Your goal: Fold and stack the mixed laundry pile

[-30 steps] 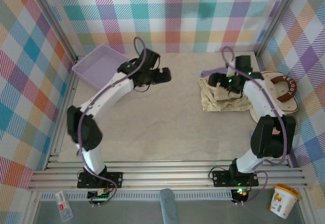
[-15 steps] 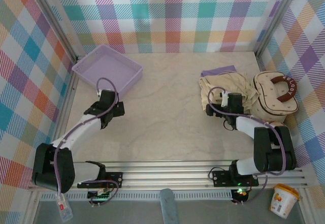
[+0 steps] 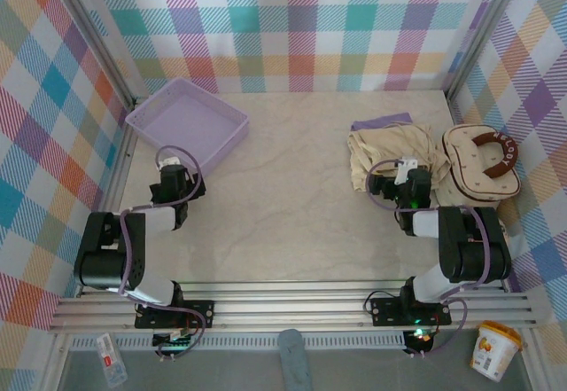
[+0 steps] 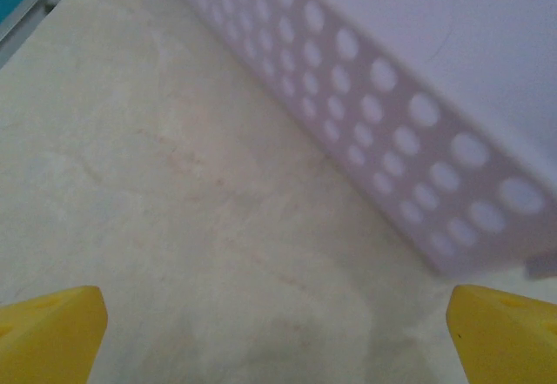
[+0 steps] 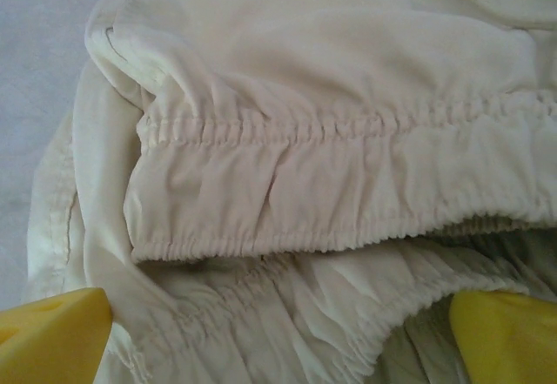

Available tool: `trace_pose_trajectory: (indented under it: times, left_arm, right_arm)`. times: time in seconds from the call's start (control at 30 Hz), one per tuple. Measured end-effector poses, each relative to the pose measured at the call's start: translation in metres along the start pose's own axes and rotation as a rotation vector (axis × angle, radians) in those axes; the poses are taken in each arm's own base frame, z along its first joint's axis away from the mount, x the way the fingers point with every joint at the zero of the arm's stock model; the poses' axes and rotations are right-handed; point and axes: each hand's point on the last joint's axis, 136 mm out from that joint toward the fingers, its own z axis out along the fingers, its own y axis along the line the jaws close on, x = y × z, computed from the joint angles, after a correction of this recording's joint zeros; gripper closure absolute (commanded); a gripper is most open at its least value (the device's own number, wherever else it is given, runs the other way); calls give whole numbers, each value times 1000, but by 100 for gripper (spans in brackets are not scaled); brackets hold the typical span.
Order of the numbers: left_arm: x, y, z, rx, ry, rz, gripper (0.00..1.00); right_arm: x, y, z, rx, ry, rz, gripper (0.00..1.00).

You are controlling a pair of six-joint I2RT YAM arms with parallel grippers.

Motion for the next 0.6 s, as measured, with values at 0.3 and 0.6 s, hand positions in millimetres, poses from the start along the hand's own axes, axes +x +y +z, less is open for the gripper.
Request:
trace_pose_trajectory:
  times: [0.3,0.6]
  left_arm:
    - [4,-25,-3,113,-99,34,0]
    - [-6,-29,-4,124,-145,36,0]
  right_arm:
    - [-10,5,0,-28,-41,-8,1]
    - [-10,7,0,-37,-41,-9,1]
